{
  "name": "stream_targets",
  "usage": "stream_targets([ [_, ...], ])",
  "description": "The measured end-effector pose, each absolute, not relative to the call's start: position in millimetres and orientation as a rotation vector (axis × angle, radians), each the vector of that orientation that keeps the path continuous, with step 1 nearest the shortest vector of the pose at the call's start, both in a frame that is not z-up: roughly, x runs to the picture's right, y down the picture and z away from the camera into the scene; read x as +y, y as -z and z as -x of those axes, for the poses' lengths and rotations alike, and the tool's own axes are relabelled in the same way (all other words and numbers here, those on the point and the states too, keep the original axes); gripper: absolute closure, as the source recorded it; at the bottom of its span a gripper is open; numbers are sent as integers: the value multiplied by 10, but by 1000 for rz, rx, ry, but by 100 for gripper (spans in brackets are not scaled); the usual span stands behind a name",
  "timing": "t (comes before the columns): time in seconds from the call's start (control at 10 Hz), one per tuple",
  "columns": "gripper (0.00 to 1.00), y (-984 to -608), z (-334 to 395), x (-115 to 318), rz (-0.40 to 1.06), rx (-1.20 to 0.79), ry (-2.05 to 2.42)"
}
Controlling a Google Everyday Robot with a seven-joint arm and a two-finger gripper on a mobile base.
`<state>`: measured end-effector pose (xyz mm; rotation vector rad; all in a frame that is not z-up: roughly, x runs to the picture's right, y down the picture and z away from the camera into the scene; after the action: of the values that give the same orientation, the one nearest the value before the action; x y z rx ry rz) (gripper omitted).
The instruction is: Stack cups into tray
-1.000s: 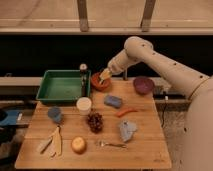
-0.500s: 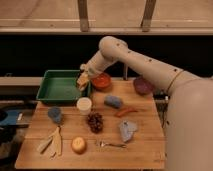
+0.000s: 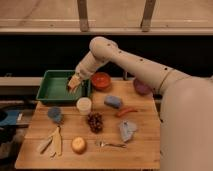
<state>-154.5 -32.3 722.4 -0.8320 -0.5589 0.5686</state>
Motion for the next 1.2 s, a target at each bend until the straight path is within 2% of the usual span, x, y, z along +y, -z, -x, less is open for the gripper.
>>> stream_targets([
  [0.3,100,-7244,1546,-304,847,-550,-555],
  [0.8,100,-7458,2393,268,1060,-519,-351],
  [1.2,100,-7477,2648,588,1170,-531,-257],
])
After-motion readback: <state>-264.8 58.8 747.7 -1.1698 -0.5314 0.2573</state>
